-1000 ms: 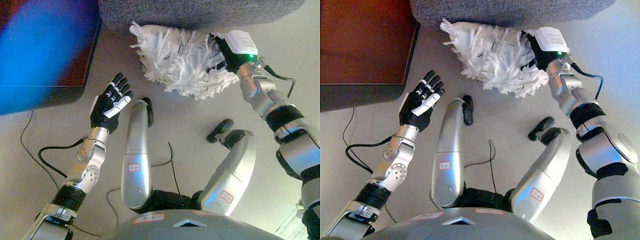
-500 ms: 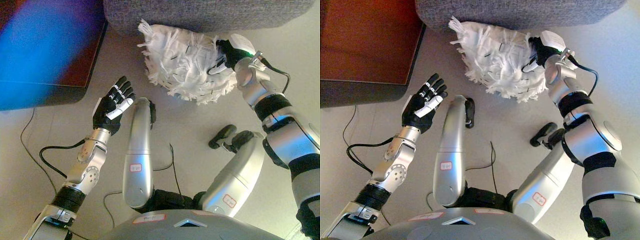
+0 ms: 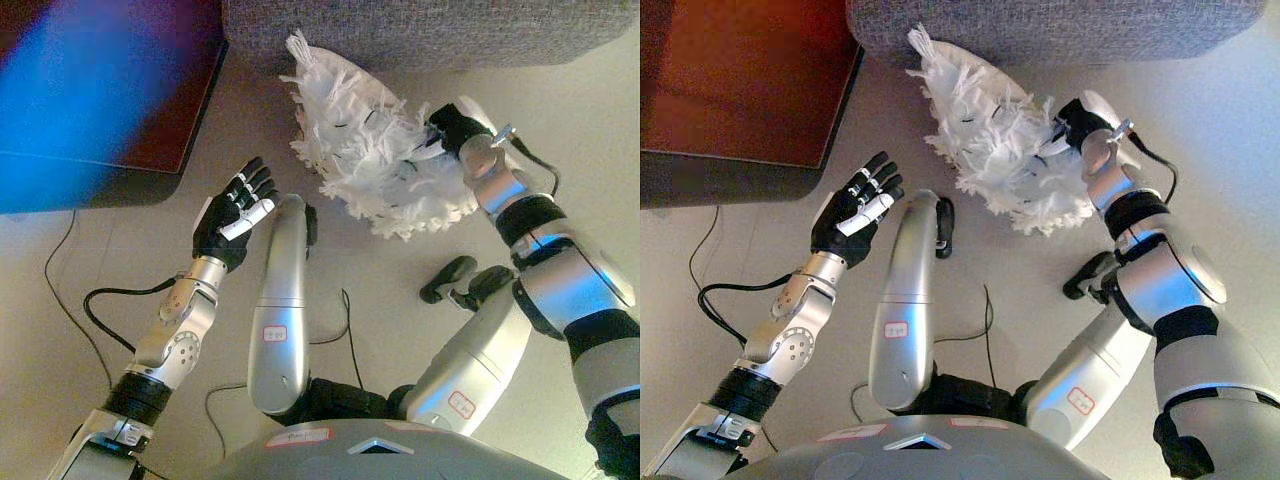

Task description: Pick up the pillow and put it on the sofa.

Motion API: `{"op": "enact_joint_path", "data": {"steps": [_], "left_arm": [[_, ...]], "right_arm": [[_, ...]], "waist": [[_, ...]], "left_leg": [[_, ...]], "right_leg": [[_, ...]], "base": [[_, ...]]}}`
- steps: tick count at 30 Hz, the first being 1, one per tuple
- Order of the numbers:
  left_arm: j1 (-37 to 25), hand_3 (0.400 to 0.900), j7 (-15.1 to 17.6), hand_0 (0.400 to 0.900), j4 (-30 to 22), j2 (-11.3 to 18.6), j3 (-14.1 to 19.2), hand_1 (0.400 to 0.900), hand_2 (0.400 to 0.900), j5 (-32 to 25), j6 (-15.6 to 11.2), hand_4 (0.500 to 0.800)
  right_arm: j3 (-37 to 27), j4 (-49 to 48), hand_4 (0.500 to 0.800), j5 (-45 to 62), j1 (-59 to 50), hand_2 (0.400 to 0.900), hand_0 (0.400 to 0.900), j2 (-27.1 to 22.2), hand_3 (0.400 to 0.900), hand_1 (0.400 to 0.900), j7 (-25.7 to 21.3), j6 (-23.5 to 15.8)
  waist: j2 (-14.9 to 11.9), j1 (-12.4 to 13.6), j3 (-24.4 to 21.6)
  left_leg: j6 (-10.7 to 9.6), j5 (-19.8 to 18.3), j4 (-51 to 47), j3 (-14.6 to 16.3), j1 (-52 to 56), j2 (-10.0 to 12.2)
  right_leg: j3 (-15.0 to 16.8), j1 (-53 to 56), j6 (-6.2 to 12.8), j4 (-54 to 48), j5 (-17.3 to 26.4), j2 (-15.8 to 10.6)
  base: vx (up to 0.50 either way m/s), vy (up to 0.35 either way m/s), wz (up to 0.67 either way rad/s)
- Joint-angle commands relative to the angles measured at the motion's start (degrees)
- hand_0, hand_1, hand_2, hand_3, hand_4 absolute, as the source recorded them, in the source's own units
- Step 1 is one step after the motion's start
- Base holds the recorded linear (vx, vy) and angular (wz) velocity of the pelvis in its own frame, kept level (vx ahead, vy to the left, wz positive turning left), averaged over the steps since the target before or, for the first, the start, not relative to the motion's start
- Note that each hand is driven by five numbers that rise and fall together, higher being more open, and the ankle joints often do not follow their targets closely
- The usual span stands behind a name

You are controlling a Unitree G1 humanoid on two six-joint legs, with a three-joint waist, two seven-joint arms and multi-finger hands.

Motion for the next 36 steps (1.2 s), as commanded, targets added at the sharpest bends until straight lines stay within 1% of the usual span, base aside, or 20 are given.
{"op": "enact_joint_path", "data": {"steps": [1, 2, 4, 6, 7, 9, 11, 13, 14, 15, 17, 18, 20, 22, 23, 25, 27, 30, 33, 36], "left_arm": [[0.0, 0.9, 0.0, 0.9, -7.0, -0.1, 0.3, 0.9, 0.9, -1.5, -2.8, 0.8], [0.1, 0.9, -0.1, 0.9, -7.1, -0.2, 0.3, 0.9, 0.9, -1.7, -2.8, 0.8], [0.5, 0.9, -0.3, 0.9, -6.9, -0.6, 0.4, 0.9, 0.9, -1.9, -2.9, 0.8], [1.0, 0.9, 0.2, 0.9, -6.9, -0.8, 0.8, 0.9, 0.9, -2.5, -2.8, 0.8], [1.2, 0.9, 0.9, 0.9, -6.8, -1.1, 0.9, 0.9, 0.9, -2.4, -2.8, 0.8], [1.8, 0.9, 2.0, 0.9, -6.3, -1.8, 1.6, 0.9, 0.9, -1.3, -2.8, 0.8], [2.7, 0.9, 2.4, 0.9, -5.7, -2.1, 2.6, 0.9, 0.9, -0.2, -3.1, 0.8], [3.2, 0.9, 3.1, 0.9, -4.7, -2.3, 3.4, 0.9, 0.9, -0.4, -3.2, 0.8], [3.1, 0.9, 3.7, 0.9, -4.1, -2.7, 4.3, 0.9, 0.9, -1.3, -2.8, 0.8], [3.4, 0.9, 3.9, 0.9, -3.5, -2.9, 5.1, 0.9, 0.9, -0.9, -2.5, 0.8], [3.9, 0.9, 3.9, 0.9, -2.7, -3.0, 6.2, 0.9, 0.9, 0.3, -2.5, 0.8], [4.0, 0.9, 4.4, 0.9, -2.3, -3.2, 6.7, 0.9, 0.9, 1.3, -2.0, 0.8], [4.0, 0.9, 4.5, 0.9, -1.5, -3.4, 7.2, 0.9, 0.9, 2.4, -1.5, 0.8], [4.1, 0.9, 5.3, 0.9, -1.2, -3.5, 7.4, 0.9, 0.9, 3.6, -0.8, 0.8], [4.3, 0.9, 5.3, 0.9, -0.5, -3.5, 7.6, 0.9, 0.9, 4.0, -0.7, 0.8], [4.5, 0.9, 6.2, 0.9, 0.3, -3.8, 8.0, 0.9, 0.9, 4.9, 0.2, 0.8], [4.8, 0.9, 6.6, 0.9, 1.6, -4.3, 8.6, 0.9, 0.9, 5.7, 1.1, 0.8], [5.4, 0.9, 6.3, 0.9, 3.2, -5.5, 9.1, 0.9, 0.9, 7.2, 2.2, 0.8], [6.5, 0.9, 5.5, 0.9, 5.5, -7.2, 9.9, 0.9, 0.9, 8.7, 2.9, 0.8], [7.5, 0.9, 4.9, 0.9, 6.0, -8.3, 10.5, 0.9, 0.9, 10.0, 3.6, 0.8]], "right_arm": [[-6.0, -3.8, 0.5, 7.3, -2.9, 0.4, 0.4, -1.5, 0.4, 0.4, -1.4, -5.2], [-6.8, -5.0, 0.5, 8.3, -2.3, 0.4, 0.4, -1.5, 0.4, 0.4, -1.2, -6.6], [-7.7, -7.7, 0.5, 10.8, -1.3, 0.4, 0.4, -1.7, 0.4, 0.4, -0.5, -7.6], [-8.9, -12.4, 0.5, 12.3, 0.7, 0.4, 0.4, -2.3, 0.4, 0.4, 0.2, -8.8], [-9.1, -14.5, 0.5, 12.6, 1.6, 0.4, 0.4, -2.6, 0.4, 0.4, 0.2, -9.6], [-9.5, -19.5, 0.5, 12.4, 3.1, 0.4, 0.4, -3.3, 0.4, 0.4, 0.1, -9.8], [-10.1, -23.9, 0.5, 12.6, 4.5, 0.4, 0.4, -4.3, 0.4, 0.4, 0.1, -10.3], [-11.0, -28.4, 0.5, 11.8, 5.9, 0.4, 0.4, -5.3, 0.4, 0.4, -0.2, -10.6], [-11.8, -31.6, 0.5, 10.4, 6.7, 0.4, 0.4, -6.0, 0.4, 0.4, -0.8, -11.1], [-12.7, -34.6, 0.5, 9.6, 7.9, 0.4, 0.4, -6.5, 0.4, 0.4, -0.9, -11.3], [-14.3, -39.5, 0.5, 7.4, 10.1, 0.4, 0.4, -7.2, 0.4, 0.4, -1.2, -11.6], [-15.0, -42.7, 0.5, 5.4, 11.4, 0.4, 0.4, -7.9, 0.4, 0.4, -1.3, -11.8], [-15.7, -46.5, 0.5, 4.1, 12.9, 0.4, 0.4, -9.0, 0.4, 0.4, -1.6, -12.4], [-16.8, -51.2, 0.5, 3.3, 15.4, 0.4, 0.4, -10.2, 0.4, 0.4, -1.2, -12.6], [-17.4, -53.2, 0.5, 2.0, 17.2, 0.4, 0.4, -11.0, 0.4, 0.4, -1.4, -14.2], [-18.3, -57.6, 0.5, 1.3, 20.0, 0.4, 0.4, -11.8, 0.4, 0.4, -1.8, -14.7], [-20.1, -62.9, 0.5, 0.2, 24.5, 0.4, 0.4, -11.8, 0.4, 0.4, -1.9, -16.2], [-21.8, -68.4, 0.5, -3.4, 29.5, 0.4, 0.4, -11.2, 0.4, 0.4, -3.3, -18.8], [-24.2, -74.2, 0.5, -5.8, 34.8, 0.4, 0.4, -10.6, 0.4, 0.4, -3.5, -20.6], [-26.2, -77.8, 0.5, -6.9, 38.6, 0.4, 0.4, -11.0, 0.4, 0.4, -3.7, -22.1]], "waist": [[3.7, 0.5, -0.1], [3.6, 0.4, -0.1], [3.4, 0.2, -0.1], [3.0, -0.2, -0.1], [2.7, -0.4, -0.1], [2.1, -0.7, -0.1], [1.5, -0.9, -0.1], [0.5, -1.0, -0.1], [-0.3, -1.2, -0.1], [-1.0, -1.2, -0.1], [-2.1, -1.2, -0.1], [-3.0, -1.2, -0.1], [-3.9, -1.3, -0.1], [-5.1, -1.5, -1.3], [-5.6, -1.7, -2.3], [-6.5, -2.1, -3.9], [-7.3, -2.7, -6.4], [-7.9, -3.3, -9.2], [-8.1, -4.3, -12.8], [-8.2, -4.7, -15.8]], "left_leg": [[1.3, -2.8, -0.3, -2.1, 4.2, 1.5], [1.3, -2.5, -1.4, -1.8, 4.9, 1.6], [1.2, -1.6, -4.1, -1.2, 6.5, 1.8], [1.1, -0.1, -8.4, -0.2, 9.0, 2.1], [0.9, 0.9, -10.5, 0.2, 10.3, 2.1], [0.6, 3.4, -16.1, 1.2, 13.9, 2.4], [0.4, 5.5, -21.2, 2.2, 17.3, 2.5], [0.4, 7.6, -26.6, 3.0, 20.8, 2.4], [0.9, 10.3, -31.1, 3.9, 22.6, 1.8], [1.1, 11.4, -35.0, 4.7, 25.5, 1.5], [1.3, 13.2, -40.4, 5.9, 30.0, 1.0], [1.3, 14.1, -43.5, 6.4, 33.2, 0.4], [1.4, 15.6, -47.6, 6.7, 37.5, -0.3], [1.4, 16.4, -50.7, 6.8, 40.7, -0.8], [1.4, 16.8, -52.6, 7.0, 42.7, -1.0], [1.2, 17.6, -56.1, 7.7, 46.1, -0.7], [1.1, 18.2, -60.3, 8.8, 50.4, -0.6], [1.2, 18.8, -64.7, 10.6, 55.1, -0.7], [1.4, 19.6, -69.2, 12.8, 59.8, -0.9], [1.5, 20.4, -72.6, 13.9, 62.7, -1.3]], "right_leg": [[-0.1, 1.3, -0.22, -2.8, 1.1, 2.0], [-0.2, 1.9, -0.15, -3.9, 1.5, 2.2], [-0.6, 3.4, -0.08, -6.0, 2.3, 2.6], [-1.4, 5.8, -0.15, -9.8, 3.7, 3.1], [-1.8, 7.2, -0.12, -11.9, 4.6, 3.3], [-3.0, 10.8, -0.07, -16.8, 6.5, 3.6], [-4.3, 14.4, 0.1, -21.3, 8.3, 3.8], [-6.1, 18.2, 0.6, -26.2, 10.3, 3.5], [-7.8, 20.5, 0.58, -31.0, 13.4, 3.1], [-9.4, 23.7, 1.05, -34.5, 14.6, 2.9], [-11.6, 28.5, 1.91, -40.0, 16.5, 2.8], [-12.8, 32.0, 2.43, -43.7, 17.8, 2.8], [-14.2, 36.7, 2.98, -48.6, 19.7, 3.0], [-15.5, 40.8, 3.59, -53.5, 21.7, 3.3], [-16.1, 43.2, 4.06, -56.1, 22.9, 3.7], [-17.1, 47.0, 4.78, -60.5, 24.9, 4.3], [-18.0, 51.6, 5.41, -64.6, 26.3, 5.7], [-19.0, 56.0, 5.77, -68.0, 27.4, 6.9], [-19.9, 59.4, 6.3, -70.8, 28.7, 8.1], [-20.2, 61.2, 6.52, -72.4, 29.3, 9.1]], "base": [[0.0, 0.0, 0.0], [0.0, 0.0, 0.0], [0.0, -0.004, 0.02], [0.0, -0.019, 0.05], [0.0, 0.0, 0.0], [0.0, -0.038, -0.02], [0.01, -0.042, -0.03], [-0.02, -0.05, 0.0], [-0.07, -0.055, 0.0], [-0.07, -0.064, -0.01], [0.01, -0.065, -0.07], [0.01, -0.061, -0.09], [0.0, -0.063, -0.12], [0.01, -0.06, -0.12], [0.04, -0.066, -0.1], [0.05, -0.077, -0.15], [0.06, -0.066, -0.19], [0.07, -0.039, -0.08], [0.12, -0.015, -0.02], [0.1, -0.009, 0.04]]}}
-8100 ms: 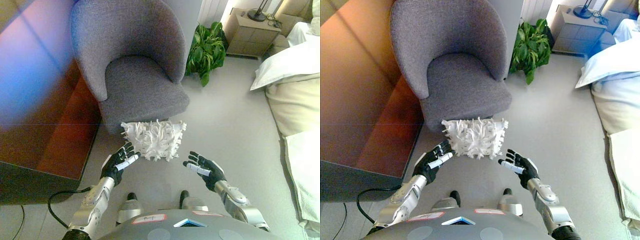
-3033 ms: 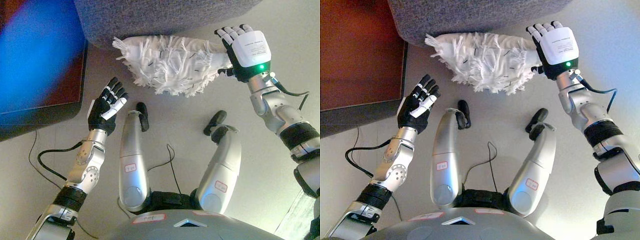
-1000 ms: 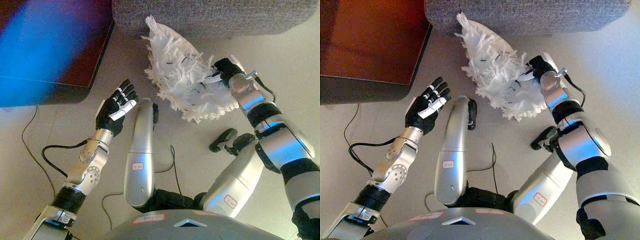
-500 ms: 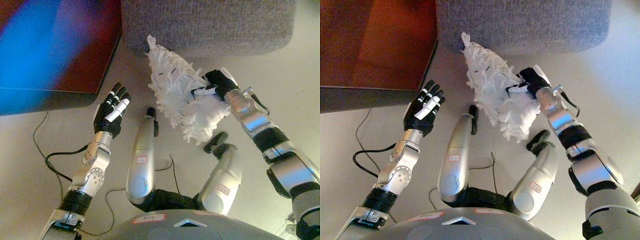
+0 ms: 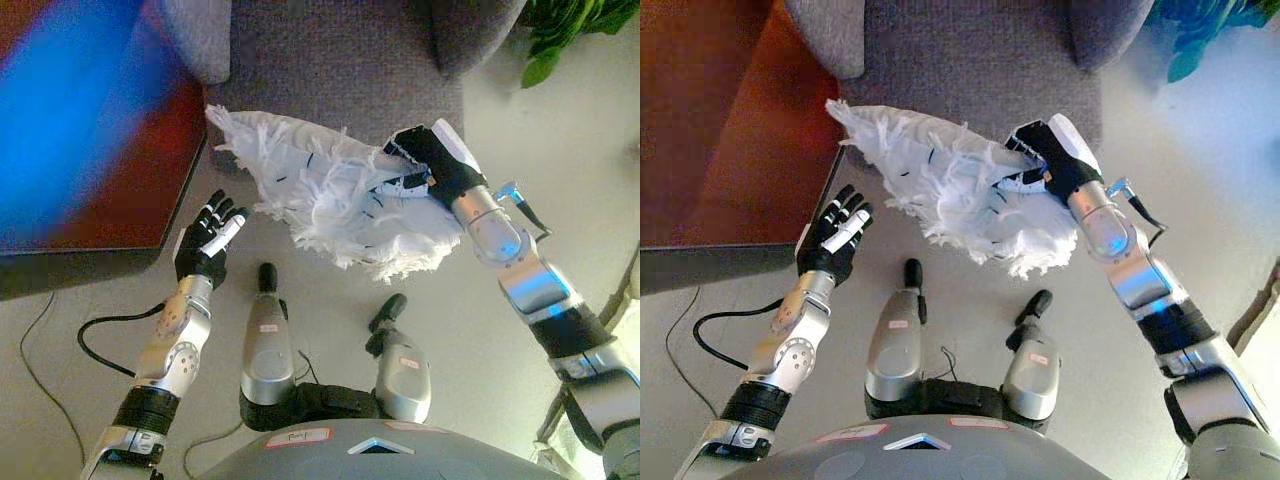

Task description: Pick up the pillow and put it on the sofa.

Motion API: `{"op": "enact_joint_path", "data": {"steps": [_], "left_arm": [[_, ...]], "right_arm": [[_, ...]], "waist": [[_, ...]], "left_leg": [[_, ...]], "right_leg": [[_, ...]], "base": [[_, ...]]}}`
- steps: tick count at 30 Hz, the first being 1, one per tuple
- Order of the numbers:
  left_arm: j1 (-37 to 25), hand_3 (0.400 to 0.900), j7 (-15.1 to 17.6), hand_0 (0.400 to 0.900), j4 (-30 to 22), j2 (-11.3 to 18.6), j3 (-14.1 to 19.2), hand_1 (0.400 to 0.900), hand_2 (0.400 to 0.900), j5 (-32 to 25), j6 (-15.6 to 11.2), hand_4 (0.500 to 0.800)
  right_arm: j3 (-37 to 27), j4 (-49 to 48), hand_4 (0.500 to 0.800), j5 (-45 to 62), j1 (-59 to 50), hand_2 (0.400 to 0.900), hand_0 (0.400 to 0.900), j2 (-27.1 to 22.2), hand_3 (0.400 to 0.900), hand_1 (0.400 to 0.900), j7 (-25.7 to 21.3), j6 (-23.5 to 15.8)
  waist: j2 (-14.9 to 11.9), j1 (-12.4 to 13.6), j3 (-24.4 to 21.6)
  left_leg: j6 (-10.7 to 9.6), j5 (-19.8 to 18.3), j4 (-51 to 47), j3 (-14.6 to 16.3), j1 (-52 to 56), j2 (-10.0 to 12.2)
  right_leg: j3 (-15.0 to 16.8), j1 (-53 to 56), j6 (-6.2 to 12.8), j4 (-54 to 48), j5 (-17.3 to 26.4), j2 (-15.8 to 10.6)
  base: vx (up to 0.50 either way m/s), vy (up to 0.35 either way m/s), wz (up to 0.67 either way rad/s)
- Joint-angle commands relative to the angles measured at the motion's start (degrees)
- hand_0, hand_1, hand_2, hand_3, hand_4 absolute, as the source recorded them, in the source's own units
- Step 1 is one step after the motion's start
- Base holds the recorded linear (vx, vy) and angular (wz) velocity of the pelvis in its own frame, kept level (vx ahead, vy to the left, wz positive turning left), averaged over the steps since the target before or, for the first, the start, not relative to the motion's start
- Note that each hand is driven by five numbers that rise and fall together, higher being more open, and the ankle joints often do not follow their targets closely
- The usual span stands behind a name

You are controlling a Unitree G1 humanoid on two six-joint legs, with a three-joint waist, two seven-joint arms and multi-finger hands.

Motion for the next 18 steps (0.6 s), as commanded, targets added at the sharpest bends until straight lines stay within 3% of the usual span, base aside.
{"op": "enact_joint_path", "data": {"steps": [1, 5, 13, 16, 18], "left_arm": [[2.9, 0.9, -1.9, 0.9, 0.7, -0.2, -0.4, 0.9, 0.9, 4.4, -1.9, 0.8], [3.6, 0.9, -2.6, 0.9, 1.5, -0.9, 0.7, 0.9, 0.9, 5.0, -0.7, 0.8], [6.9, 0.9, -1.2, 0.9, 1.3, -0.4, 4.1, 0.9, 0.9, 5.6, -1.0, 0.8], [8.8, 0.9, -3.1, 0.9, 0.4, 0.6, 6.1, 0.9, 0.9, 6.5, 0.2, 0.8], [10.3, 0.9, -5.1, 0.9, -0.6, 1.7, 7.2, 0.9, 0.9, 6.2, 1.4, 0.8]], "right_arm": [[-9.6, -13.1, 0.5, 1.1, -2.0, 0.4, 0.4, 0.4, 0.4, 0.4, -4.3, -14.7], [-12.6, -15.1, 0.5, 0.7, -1.4, 0.4, 0.4, -1.9, 0.4, 0.4, -4.2, -14.4], [-15.3, -15.0, 0.5, 2.4, -3.5, 0.4, 0.4, -7.1, 0.4, 0.4, -1.3, -12.6], [-15.7, -12.6, 0.5, 4.5, -5.2, 0.4, 0.4, -9.6, 0.4, 0.4, 2.1, -11.1], [-14.9, -8.3, 0.5, 9.2, -7.3, 0.4, 0.4, -12.2, 0.4, 0.4, 7.4, -9.0]], "waist": [[-0.4, -0.1, -14.8], [-0.7, -0.4, -17.9], [-1.5, 0.9, -20.2], [-2.3, 2.5, -20.3], [-3.0, 3.9, -20.5]], "left_leg": [[4.0, 3.0, -11.0, 3.4, 6.8, -1.5], [3.9, 2.7, -12.3, 4.0, 9.6, -1.8], [2.7, 2.9, -13.0, 4.1, 11.9, -1.0], [2.0, 3.1, -12.8, 3.3, 12.0, -0.7], [1.6, 3.3, -12.8, 2.6, 12.0, -0.6]], "right_leg": [[0.8, 0.1, 4.61, -1.6, 5.5, -4.2], [0.3, 2.0, 4.1, -1.7, 4.1, -2.9], [-1.3, 6.1, 3.36, -3.4, 1.8, -1.4], [-2.5, 7.4, 3.23, -3.6, 1.4, -1.2], [-3.6, 8.3, 3.23, -3.9, 1.3, -1.1]], "base": [[0.1, -0.007, 0.08], [0.09, 0.017, 0.1], [0.08, 0.012, 0.12], [0.1, -0.039, 0.23], [0.11, -0.047, 0.26]]}}
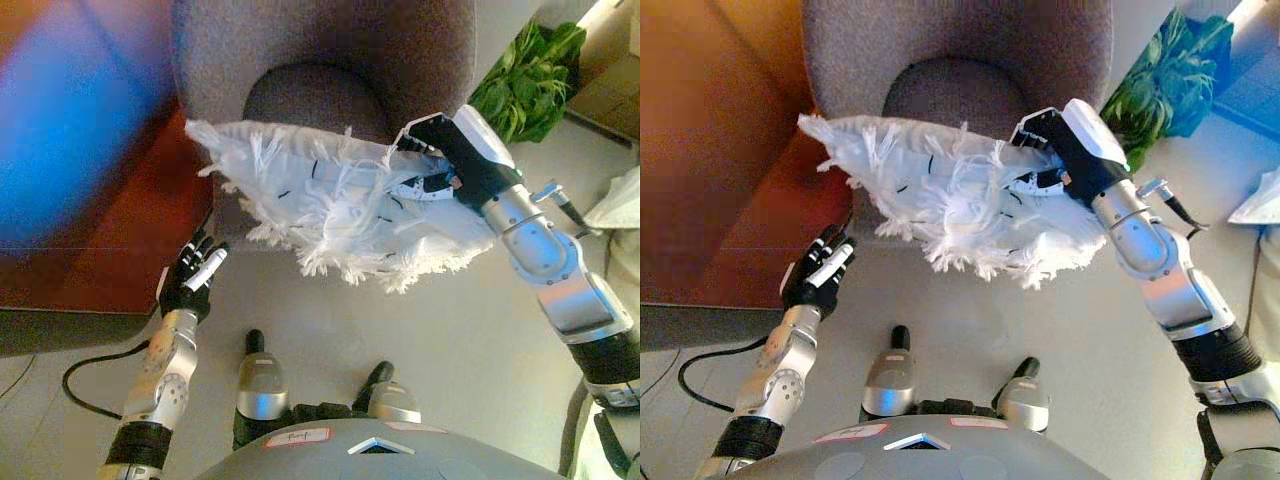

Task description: Pick up the pillow and put it on the sofa.

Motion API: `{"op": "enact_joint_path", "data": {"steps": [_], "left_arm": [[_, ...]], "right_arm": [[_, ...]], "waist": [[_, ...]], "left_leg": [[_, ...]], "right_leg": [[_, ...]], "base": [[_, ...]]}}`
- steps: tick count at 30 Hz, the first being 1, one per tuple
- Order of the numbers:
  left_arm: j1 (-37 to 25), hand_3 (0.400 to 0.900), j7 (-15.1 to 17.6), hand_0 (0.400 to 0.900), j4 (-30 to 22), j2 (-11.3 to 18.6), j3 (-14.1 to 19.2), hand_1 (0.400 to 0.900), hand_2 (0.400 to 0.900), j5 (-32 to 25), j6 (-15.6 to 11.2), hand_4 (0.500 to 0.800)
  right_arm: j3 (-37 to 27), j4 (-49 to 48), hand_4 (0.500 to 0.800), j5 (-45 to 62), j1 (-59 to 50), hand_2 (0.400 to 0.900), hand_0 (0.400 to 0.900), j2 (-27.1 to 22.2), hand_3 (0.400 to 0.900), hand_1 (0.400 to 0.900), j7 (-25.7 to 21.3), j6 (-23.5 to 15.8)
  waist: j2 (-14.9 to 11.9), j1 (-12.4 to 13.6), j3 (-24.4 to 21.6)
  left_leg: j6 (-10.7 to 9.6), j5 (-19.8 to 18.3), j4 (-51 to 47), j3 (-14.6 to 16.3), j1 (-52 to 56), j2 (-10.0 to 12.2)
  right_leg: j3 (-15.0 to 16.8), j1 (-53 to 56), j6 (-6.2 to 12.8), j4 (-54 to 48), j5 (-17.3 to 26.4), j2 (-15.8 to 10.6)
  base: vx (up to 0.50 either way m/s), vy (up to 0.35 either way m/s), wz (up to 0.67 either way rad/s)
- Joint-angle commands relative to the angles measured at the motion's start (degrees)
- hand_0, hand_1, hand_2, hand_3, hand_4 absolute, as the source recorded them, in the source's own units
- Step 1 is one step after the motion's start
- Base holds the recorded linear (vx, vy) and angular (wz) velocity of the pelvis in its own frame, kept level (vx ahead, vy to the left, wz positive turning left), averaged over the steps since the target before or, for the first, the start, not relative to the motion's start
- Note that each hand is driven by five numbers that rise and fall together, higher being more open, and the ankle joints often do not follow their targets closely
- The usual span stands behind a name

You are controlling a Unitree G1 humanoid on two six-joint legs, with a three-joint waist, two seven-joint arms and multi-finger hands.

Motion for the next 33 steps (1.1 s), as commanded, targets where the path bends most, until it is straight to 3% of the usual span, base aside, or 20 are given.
{"op": "enact_joint_path", "data": {"steps": [1, 4, 6, 10, 14, 17, 20, 22, 23, 24, 25, 28, 29, 33], "left_arm": [[0.4, 0.9, -3.9, 0.9, -1.1, 3.7, 0.3, 0.9, 0.9, 2.1, -1.1, 0.8], [2.3, 0.9, -6.0, 0.9, -2.8, 5.1, 1.5, 0.9, 0.9, 2.0, 0.8, 0.8], [3.7, 0.9, -7.0, 0.9, -5.1, 7.0, 2.2, 0.9, 0.9, 2.1, 1.9, 0.8], [5.3, 0.9, -7.5, 0.9, -8.0, 10.3, 4.3, 0.9, 0.9, 0.9, 3.5, 0.8], [6.4, 0.9, -8.4, 0.9, -8.8, 11.6, 7.0, 0.9, 0.9, 0.4, 4.4, 0.8], [6.8, 0.9, -9.9, 0.9, -7.8, 12.3, 8.4, 0.9, 0.9, 0.9, 5.1, 0.8], [8.2, 0.9, -9.8, 0.9, -7.2, 12.6, 8.4, 0.9, 0.9, 1.2, 5.0, 0.8], [8.2, 0.9, -10.2, 0.9, -6.3, 13.4, 7.8, 0.9, 0.9, 0.8, 3.5, 0.8], [7.3, 0.9, -10.5, 0.9, -5.9, 14.2, 7.5, 0.9, 0.9, 0.4, 2.4, 0.8], [6.9, 0.9, -10.5, 0.9, -5.9, 14.4, 7.5, 0.9, 0.9, 0.2, 2.0, 0.8], [5.6, 0.9, -10.8, 0.9, -4.7, 15.5, 7.2, 0.9, 0.9, -0.7, 0.1, 0.8], [3.5, 0.9, -10.1, 0.9, -6.1, 16.1, 8.0, 0.9, 0.9, -2.4, -1.1, 0.8], [3.2, 0.9, -9.1, 0.9, -6.8, 16.1, 8.1, 0.9, 0.9, -2.7, -0.9, 0.8], [3.1, 0.9, -8.5, 0.9, -9.1, 17.0, 8.9, 0.9, 0.9, -2.5, 1.1, 0.8]], "right_arm": [[-5.9, 1.3, 0.5, 10.3, -12.4, 0.4, 0.4, -4.3, 0.4, 0.4, 3.7, -4.7], [-1.8, 12.7, 0.5, 17.3, -16.9, 0.4, 0.4, -9.0, 0.4, 0.4, 11.5, -5.8], [3.1, 22.9, 0.5, 21.1, -22.4, 0.4, 0.4, -11.4, 0.4, 0.4, 14.6, -10.5], [11.4, 39.4, 0.5, 26.4, -33.2, 0.4, 0.4, -13.1, 0.4, 0.4, 17.8, -12.0], [14.3, 46.8, 0.5, 30.4, -39.8, 0.4, 0.4, -13.9, 0.4, 0.4, 17.5, -11.1], [13.7, 51.9, 0.5, 30.1, -42.3, 0.4, 0.4, -15.1, 0.4, 0.4, 15.6, -10.4], [15.0, 59.7, 0.5, 21.0, -45.7, 0.4, 0.4, -16.3, 0.4, 0.4, 8.7, -7.9], [17.6, 64.2, 0.5, 15.4, -49.8, 0.4, 0.4, -16.3, 0.4, 0.4, 4.7, -3.2], [19.0, 67.3, 0.5, 12.3, -52.7, 0.4, 0.4, -15.6, 0.4, 0.4, -0.8, 0.7], [19.5, 68.1, 0.8, 10.8, -54.0, 0.9, 0.9, -15.2, 0.9, 0.9, -2.4, 3.3], [20.6, 70.2, 0.8, 9.4, -56.5, 0.9, 0.9, -14.5, 0.9, 0.9, -6.1, 8.2], [26.2, 73.6, 0.8, 8.8, -63.8, 0.9, 0.9, -14.9, 0.9, 0.9, -17.0, 15.7], [25.6, 74.4, 0.8, 8.8, -65.6, 0.9, 0.9, -14.6, 0.9, 0.9, -21.4, 16.9], [27.0, 74.7, 0.8, 8.4, -67.4, 0.9, 0.9, -14.9, 0.9, 0.9, -26.4, 19.1]], "waist": [[-1.1, 3.8, -6.7], [-2.4, 6.1, -6.8], [-3.3, 8.1, -6.5], [-4.0, 12.0, -6.0], [-4.6, 14.3, -5.6], [-4.9, 15.3, -5.4], [-4.3, 16.0, -5.7], [-4.0, 16.6, -5.3], [-4.0, 17.3, -4.3], [-4.0, 17.6, -3.8], [-4.2, 18.2, -2.3], [-4.0, 19.6, 0.9], [-3.8, 19.7, 1.7], [-3.9, 20.3, 2.7]], "left_leg": [[2.4, 2.7, -5.3, 2.4, 3.7, 0.3], [2.0, 2.9, -4.9, 0.9, 3.6, 0.4], [1.7, 2.6, -3.5, -0.7, 3.0, 0.4], [0.7, 1.4, -2.3, -3.3, 3.0, 1.2], [0.1, 1.8, -2.6, -4.2, 2.4, 1.7], [0.0, 2.3, -3.7, -4.7, 2.6, 2.1], [0.1, 2.7, -5.2, -5.3, 3.7, 2.0], [0.2, 2.9, -5.6, -5.8, 3.3, 1.9], [0.1, 3.0, -5.6, -6.8, 2.0, 1.9], [0.1, 3.1, -5.5, -7.2, 1.3, 2.0], [0.0, 3.2, -5.5, -8.2, -0.4, 2.1], [-0.1, 4.4, -6.6, -9.6, -4.1, 2.5], [-0.1, 4.8, -7.0, -9.5, -4.9, 2.8], [-0.1, 5.3, -7.0, -9.5, -5.9, 3.6]], "right_leg": [[-0.4, -0.9, 3.42, 2.0, 1.1, -2.2], [-1.7, 0.1, 3.42, 1.6, 1.0, -1.9], [-2.4, 0.6, 3.3, 1.5, 0.8, -1.7], [-3.2, 2.9, 3.89, 0.8, 0.0, -0.6], [-4.7, 4.1, 4.05, -0.2, 0.0, 0.1], [-5.6, 4.5, 4.32, -0.2, 0.0, 0.4], [-6.1, 5.2, 4.56, -0.8, 0.6, 0.5], [-5.9, 4.6, 4.57, -0.9, 0.5, 0.7], [-5.5, 3.5, 4.66, -1.0, 0.6, 0.9], [-5.4, 3.0, 4.67, -1.0, 0.7, 0.9], [-4.9, 1.5, 4.9, -1.0, 1.0, 1.0], [-4.8, -0.8, 5.32, -1.5, 1.3, 1.6], [-4.7, -1.3, 5.4, -1.6, 1.5, 1.6], [-5.0, -1.3, 5.5, -1.6, 1.5, 1.8]], "base": [[0.12, -0.05, 0.26], [0.14, -0.065, 0.23], [0.15, -0.089, 0.21], [0.18, -0.086, 0.15], [0.08, -0.072, 0.24], [0.11, -0.085, 0.3], [0.18, -0.043, 0.15], [0.05, -0.097, 0.03], [-0.04, -0.152, 0.01], [-0.17, -0.24, -0.02], [-0.22, -0.25, -0.05], [-0.28, -0.218, -0.07], [-0.13, -0.1, 0.03], [-0.04, -0.076, 0.01]]}}
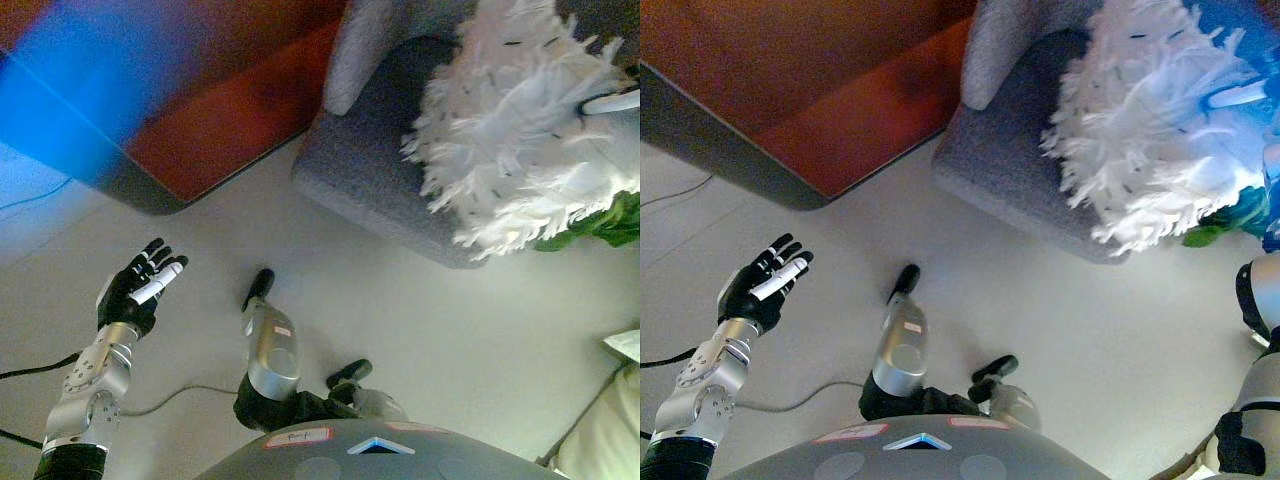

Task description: Pick up the pillow and put it on the sofa.

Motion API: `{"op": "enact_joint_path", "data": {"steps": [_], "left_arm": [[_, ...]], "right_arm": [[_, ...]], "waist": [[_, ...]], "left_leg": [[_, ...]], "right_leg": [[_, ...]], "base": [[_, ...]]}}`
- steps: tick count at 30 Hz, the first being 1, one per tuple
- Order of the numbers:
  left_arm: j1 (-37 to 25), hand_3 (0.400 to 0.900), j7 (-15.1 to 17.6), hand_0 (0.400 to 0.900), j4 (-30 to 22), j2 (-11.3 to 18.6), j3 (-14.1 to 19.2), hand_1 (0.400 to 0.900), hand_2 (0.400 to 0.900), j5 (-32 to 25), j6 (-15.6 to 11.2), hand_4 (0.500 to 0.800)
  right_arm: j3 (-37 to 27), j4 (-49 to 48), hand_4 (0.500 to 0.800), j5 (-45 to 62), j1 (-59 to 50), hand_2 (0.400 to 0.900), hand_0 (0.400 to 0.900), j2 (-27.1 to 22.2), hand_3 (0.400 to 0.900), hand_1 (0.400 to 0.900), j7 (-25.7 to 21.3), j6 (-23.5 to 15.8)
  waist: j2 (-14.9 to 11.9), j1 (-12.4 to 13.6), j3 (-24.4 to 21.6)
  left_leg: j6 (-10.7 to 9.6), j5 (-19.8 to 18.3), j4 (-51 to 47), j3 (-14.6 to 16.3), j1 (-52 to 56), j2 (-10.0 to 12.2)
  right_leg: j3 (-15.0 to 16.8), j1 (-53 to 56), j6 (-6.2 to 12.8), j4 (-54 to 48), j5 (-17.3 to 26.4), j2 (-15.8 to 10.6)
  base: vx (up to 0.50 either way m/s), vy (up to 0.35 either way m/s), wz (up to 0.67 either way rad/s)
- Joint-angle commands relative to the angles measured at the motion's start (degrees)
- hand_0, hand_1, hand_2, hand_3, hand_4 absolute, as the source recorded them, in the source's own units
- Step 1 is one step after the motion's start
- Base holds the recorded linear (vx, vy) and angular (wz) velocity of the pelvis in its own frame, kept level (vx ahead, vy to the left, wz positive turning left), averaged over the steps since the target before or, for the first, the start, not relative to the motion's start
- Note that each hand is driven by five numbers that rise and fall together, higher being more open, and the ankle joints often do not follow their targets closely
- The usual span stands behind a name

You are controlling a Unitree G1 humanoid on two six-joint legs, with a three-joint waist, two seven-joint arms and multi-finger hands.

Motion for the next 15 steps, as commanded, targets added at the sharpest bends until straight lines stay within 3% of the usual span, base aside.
{"op": "enact_joint_path", "data": {"steps": [1, 3, 5, 8, 15], "left_arm": [[-1.7, 0.9, 0.4, 0.9, -8.4, 5.3, -0.4, 0.9, 0.9, -1.5, -3.2, 0.8], [-1.7, 0.9, 0.4, 0.9, -8.4, 5.3, -0.4, 0.9, 0.9, -1.5, -3.2, 0.8], [-0.6, 0.9, 0.9, 0.9, -11.1, 6.0, -1.0, 0.9, 0.9, -1.2, -1.6, 0.8], [-0.1, 0.9, 1.1, 0.9, -12.1, 5.6, -1.7, 0.9, 0.9, -0.7, -0.5, 0.8], [0.8, 0.9, 1.7, 0.9, -12.3, 3.9, -5.1, 0.9, 0.9, -0.5, 0.8, 0.8]], "right_arm": [[3.9, -2.3, 0.8, -0.1, -16.1, 0.9, 0.9, -7.4, 0.9, 0.9, -15.4, 0.7], [3.9, -2.3, 0.8, -0.1, -16.1, 0.9, 0.9, -7.4, 0.9, 0.9, -15.4, 0.7], [0.4, -5.7, 0.8, 2.4, -12.9, 0.9, 0.9, -7.7, 0.9, 0.9, -23.8, -1.7], [-2.7, -8.4, 0.8, 3.0, -10.4, 0.9, 0.9, -7.7, 0.9, 0.9, -27.2, -4.0], [-6.9, -14.9, 0.8, 0.7, -5.3, 0.9, 0.9, -7.4, 0.9, 0.9, -30.3, -8.1]], "waist": [[-1.1, 2.4, -1.5], [-1.1, 2.4, -1.5], [-1.7, 2.0, -2.7], [-2.0, 1.4, -3.8], [-1.5, -1.7, -7.3]], "left_leg": [[2.0, -2.1, -5.5, 3.0, 7.4, 1.8], [2.0, -2.1, -5.5, 3.0, 7.4, 1.8], [2.1, -2.5, -4.3, 4.3, 8.4, 2.8], [2.2, -3.2, -3.4, 5.1, 9.3, 2.8], [3.0, -5.9, -0.6, 7.8, 13.4, 2.5]], "right_leg": [[1.2, 3.3, 4.95, 0.2, 1.8, -3.3], [1.2, 3.3, 4.95, 0.2, 1.8, -3.3], [1.4, 5.0, 4.9, 0.2, 1.4, -3.0], [1.8, 5.9, 4.87, 0.2, 1.3, -3.0], [2.7, 7.7, 4.68, 0.5, 1.8, -4.6]], "base": [[0.01, -0.028, -0.03], [0.01, -0.011, -0.03], [0.05, -0.01, -0.16], [0.02, 0.039, -0.13], [0.02, 0.135, -0.18]]}}
